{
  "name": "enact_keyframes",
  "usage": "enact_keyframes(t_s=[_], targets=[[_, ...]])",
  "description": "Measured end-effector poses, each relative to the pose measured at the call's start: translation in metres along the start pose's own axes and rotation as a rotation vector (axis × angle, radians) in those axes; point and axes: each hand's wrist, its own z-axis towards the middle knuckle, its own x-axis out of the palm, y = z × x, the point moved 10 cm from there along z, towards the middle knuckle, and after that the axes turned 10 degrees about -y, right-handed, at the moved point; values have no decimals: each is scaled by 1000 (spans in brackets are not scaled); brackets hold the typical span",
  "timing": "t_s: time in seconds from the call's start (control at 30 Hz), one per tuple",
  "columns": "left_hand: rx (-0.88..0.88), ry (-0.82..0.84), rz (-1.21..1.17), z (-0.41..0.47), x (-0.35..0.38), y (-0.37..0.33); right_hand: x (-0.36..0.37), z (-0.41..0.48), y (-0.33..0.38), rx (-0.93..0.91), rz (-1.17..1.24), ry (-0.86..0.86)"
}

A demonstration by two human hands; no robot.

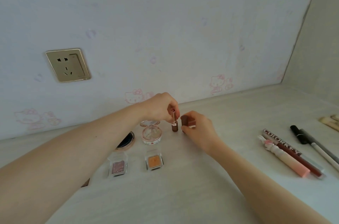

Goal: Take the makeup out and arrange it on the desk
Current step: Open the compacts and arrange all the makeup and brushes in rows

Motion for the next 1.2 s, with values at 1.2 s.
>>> enact_keyframes(t_s=[1.2], targets=[[-50,-102,22,-2,-3,16,11,15,-10,-55,-167,38]])
